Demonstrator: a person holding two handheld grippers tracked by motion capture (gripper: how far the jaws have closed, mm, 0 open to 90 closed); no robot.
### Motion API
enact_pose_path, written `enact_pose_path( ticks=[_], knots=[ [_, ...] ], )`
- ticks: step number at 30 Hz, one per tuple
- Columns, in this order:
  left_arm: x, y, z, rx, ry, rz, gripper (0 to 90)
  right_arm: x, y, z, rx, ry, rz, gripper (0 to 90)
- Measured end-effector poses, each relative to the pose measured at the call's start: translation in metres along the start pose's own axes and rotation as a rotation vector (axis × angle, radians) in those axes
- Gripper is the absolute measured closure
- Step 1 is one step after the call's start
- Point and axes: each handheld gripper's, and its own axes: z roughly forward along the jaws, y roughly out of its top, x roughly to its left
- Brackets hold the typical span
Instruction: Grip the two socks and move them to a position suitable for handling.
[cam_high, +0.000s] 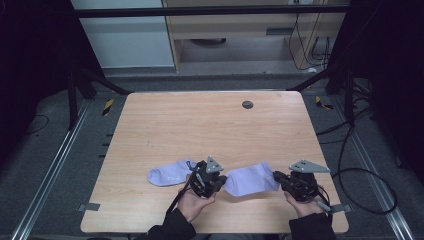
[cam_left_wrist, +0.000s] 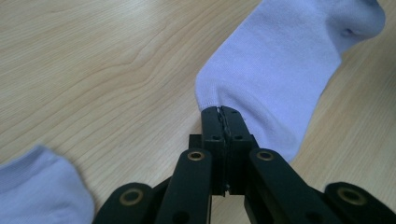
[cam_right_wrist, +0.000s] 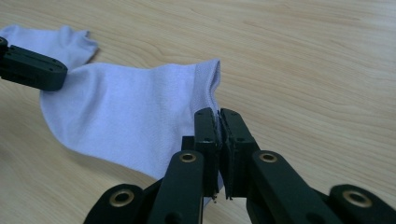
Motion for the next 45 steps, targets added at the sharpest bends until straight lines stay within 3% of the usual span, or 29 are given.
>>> enact_pose_path(
  ticks=[10,22,28,36,40,45],
  knots=[
    [0.018,-0.02,-0.023,0.012,0.02,-0.02,89.0,0.026,0.007,0.008,-0.011,0.052,-0.017,86.3],
    [0.043,-0.048,-0.042,0.038,0.048,-0.057,89.0,0.058,0.007,0.033,0.036,0.109,-0.046,86.1],
    [0.052,-0.061,-0.047,0.079,0.066,-0.051,88.9,0.073,0.004,0.047,0.076,0.135,-0.066,86.1],
    [0.06,-0.072,-0.039,0.133,0.072,-0.06,88.9,0.081,-0.005,0.065,0.132,0.143,-0.079,86.0],
    [0.061,-0.074,-0.036,0.139,0.07,-0.062,88.8,0.08,-0.009,0.072,0.155,0.141,-0.072,85.8],
    [0.06,-0.077,-0.033,0.144,0.082,-0.053,87.8,0.08,-0.014,0.078,0.172,0.132,-0.103,84.9]
  ],
)
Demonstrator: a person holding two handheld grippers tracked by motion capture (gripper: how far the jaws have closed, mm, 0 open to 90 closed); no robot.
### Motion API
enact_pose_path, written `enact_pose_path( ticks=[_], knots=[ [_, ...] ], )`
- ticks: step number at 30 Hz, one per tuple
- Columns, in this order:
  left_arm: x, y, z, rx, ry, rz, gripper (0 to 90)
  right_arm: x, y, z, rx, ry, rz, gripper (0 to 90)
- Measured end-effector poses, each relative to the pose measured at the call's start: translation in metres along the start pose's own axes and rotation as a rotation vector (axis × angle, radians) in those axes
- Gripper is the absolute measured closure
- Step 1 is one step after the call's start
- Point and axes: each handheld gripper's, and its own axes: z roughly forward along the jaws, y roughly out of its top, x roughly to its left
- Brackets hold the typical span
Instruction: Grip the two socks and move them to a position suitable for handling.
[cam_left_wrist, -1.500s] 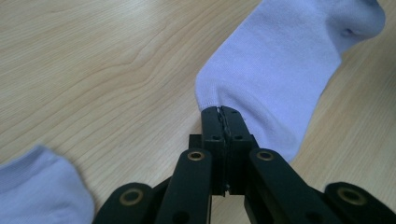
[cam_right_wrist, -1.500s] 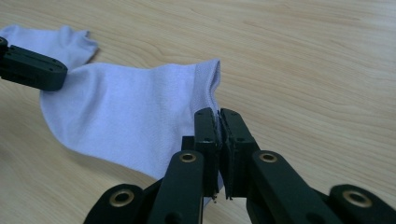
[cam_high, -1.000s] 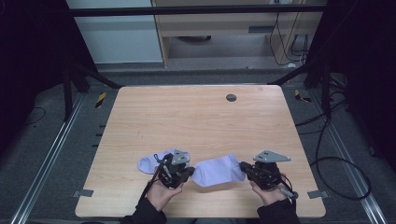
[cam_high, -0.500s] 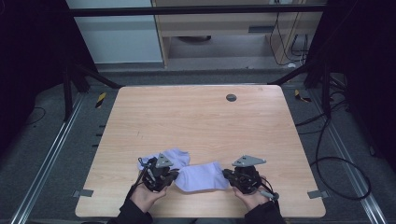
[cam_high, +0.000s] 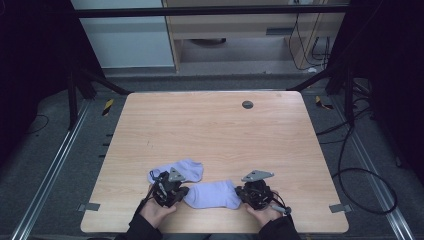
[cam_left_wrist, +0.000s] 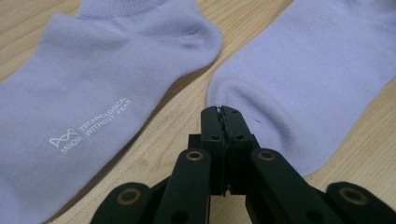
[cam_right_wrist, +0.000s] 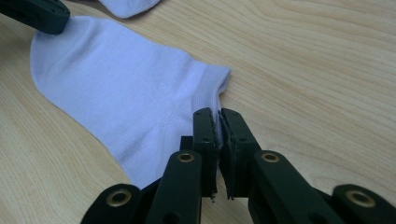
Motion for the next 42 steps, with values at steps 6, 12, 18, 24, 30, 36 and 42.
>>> enact_pose_path(
  ticks=[6,12,18,24,30,36,42],
  knots=[
    [0.002,-0.001,-0.007,-0.048,0.034,-0.016,71.5,-0.002,-0.001,-0.002,-0.017,-0.023,-0.012,73.5],
    [0.011,-0.002,-0.021,-0.115,0.067,-0.043,56.5,-0.006,0.004,-0.009,-0.075,-0.03,0.003,65.6],
    [0.028,-0.006,-0.03,-0.161,0.115,-0.08,46.1,-0.011,0.014,-0.015,-0.127,-0.041,0.013,58.8],
    [0.049,-0.013,-0.037,-0.198,0.162,-0.125,39.0,-0.014,0.029,-0.016,-0.168,-0.038,0.043,55.7],
    [0.071,-0.02,-0.045,-0.229,0.198,-0.167,35.5,-0.007,0.047,-0.008,-0.199,-0.018,0.059,51.3],
    [0.091,-0.029,-0.052,-0.244,0.23,-0.209,33.7,0.002,0.064,0.007,-0.203,-0.012,0.055,48.2],
    [0.103,-0.033,-0.053,-0.237,0.25,-0.23,33.5,0.015,0.082,0.023,-0.206,0.0,0.054,44.9]
  ],
)
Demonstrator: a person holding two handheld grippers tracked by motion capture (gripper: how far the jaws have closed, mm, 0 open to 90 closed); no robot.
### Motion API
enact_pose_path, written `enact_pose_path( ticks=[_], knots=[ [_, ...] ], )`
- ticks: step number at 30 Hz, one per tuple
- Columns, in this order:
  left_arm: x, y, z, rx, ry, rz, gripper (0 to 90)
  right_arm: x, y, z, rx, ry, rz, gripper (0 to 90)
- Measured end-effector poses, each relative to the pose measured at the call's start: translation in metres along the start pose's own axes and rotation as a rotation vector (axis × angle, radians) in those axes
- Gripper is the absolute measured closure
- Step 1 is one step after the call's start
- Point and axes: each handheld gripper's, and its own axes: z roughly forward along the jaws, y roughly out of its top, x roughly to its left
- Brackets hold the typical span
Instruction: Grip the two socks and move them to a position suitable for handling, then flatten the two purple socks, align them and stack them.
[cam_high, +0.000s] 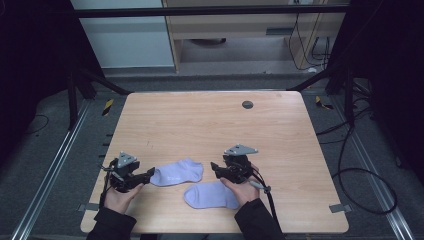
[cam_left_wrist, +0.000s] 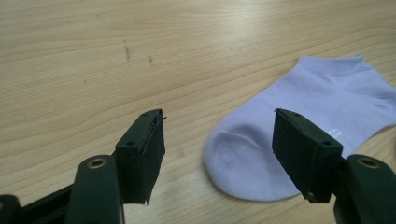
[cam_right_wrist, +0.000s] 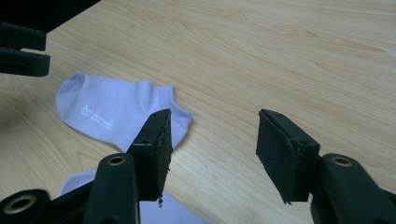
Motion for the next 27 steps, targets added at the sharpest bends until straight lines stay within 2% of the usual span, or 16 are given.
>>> enact_pose_path(
  ticks=[3,10,17,19,20,27],
  knots=[
    [0.004,-0.001,0.001,0.005,0.005,-0.004,33.7,0.002,0.003,0.005,0.003,-0.001,-0.003,44.3],
    [0.01,-0.002,0.007,0.012,0.003,0.005,34.2,0.01,0.012,0.03,0.012,0.003,0.013,43.5],
    [0.011,-0.005,0.015,0.046,0.007,0.021,34.9,0.022,0.014,0.058,0.061,0.013,-0.002,44.1],
    [0.011,-0.006,0.015,0.049,0.007,0.023,35.1,0.025,0.014,0.061,0.071,0.013,-0.006,44.2],
    [0.01,-0.006,0.015,0.051,0.008,0.022,35.4,0.029,0.013,0.069,0.089,0.012,-0.027,44.6],
    [0.008,-0.01,0.022,0.091,0.002,0.042,40.8,0.031,0.007,0.087,0.158,-0.007,-0.057,48.8]
  ],
)
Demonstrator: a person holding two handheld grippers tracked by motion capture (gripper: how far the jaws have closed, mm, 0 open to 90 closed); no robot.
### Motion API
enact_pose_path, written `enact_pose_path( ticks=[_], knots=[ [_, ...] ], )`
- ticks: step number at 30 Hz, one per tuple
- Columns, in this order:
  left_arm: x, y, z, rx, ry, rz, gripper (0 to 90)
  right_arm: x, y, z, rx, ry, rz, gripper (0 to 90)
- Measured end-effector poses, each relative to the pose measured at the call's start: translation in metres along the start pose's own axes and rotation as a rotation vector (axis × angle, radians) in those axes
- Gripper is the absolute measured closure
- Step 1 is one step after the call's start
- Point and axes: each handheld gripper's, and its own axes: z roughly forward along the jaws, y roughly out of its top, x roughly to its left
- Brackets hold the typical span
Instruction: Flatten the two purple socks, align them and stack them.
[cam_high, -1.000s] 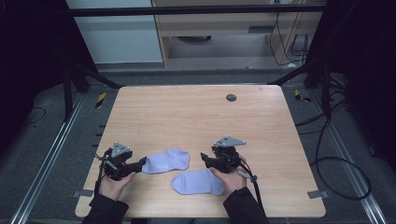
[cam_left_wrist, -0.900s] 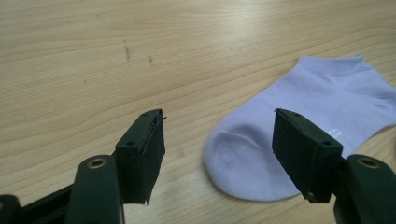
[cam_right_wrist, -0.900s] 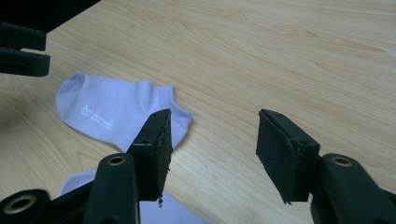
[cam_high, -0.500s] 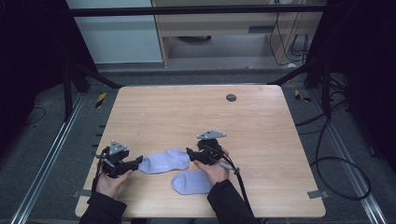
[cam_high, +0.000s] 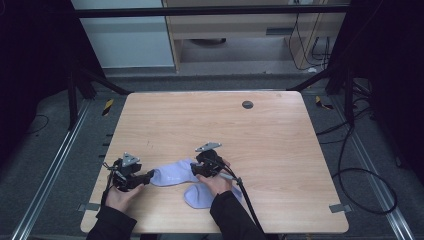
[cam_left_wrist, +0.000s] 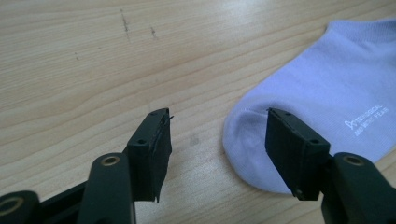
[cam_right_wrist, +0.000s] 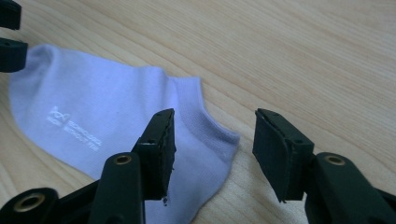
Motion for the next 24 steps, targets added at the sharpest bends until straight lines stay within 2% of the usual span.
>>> enact_pose_path(
  ticks=[7,14,16,17,18,21,24],
  knots=[
    [-0.001,-0.002,0.007,0.043,-0.001,0.006,48.8,-0.001,-0.003,0.008,0.038,-0.02,0.001,55.2],
    [-0.001,-0.002,0.007,0.052,-0.022,-0.026,62.0,-0.002,-0.007,0.009,0.041,-0.053,-0.012,73.3],
    [-0.004,-0.002,0.008,0.049,-0.017,-0.031,66.5,-0.001,-0.006,0.009,0.045,-0.048,-0.009,76.9],
    [-0.007,-0.001,0.008,0.055,-0.021,-0.041,70.4,0.002,-0.006,0.009,0.052,-0.049,-0.005,82.5],
    [-0.008,-0.001,0.008,0.059,-0.022,-0.039,73.4,0.003,-0.006,0.009,0.053,-0.053,0.0,84.4],
    [-0.011,0.001,0.008,0.069,-0.029,-0.039,84.4,0.003,-0.005,0.008,0.054,-0.048,0.007,86.7],
    [-0.012,0.002,0.006,0.077,-0.041,-0.046,86.5,0.002,-0.007,0.006,0.04,-0.027,0.024,87.1]
  ],
)
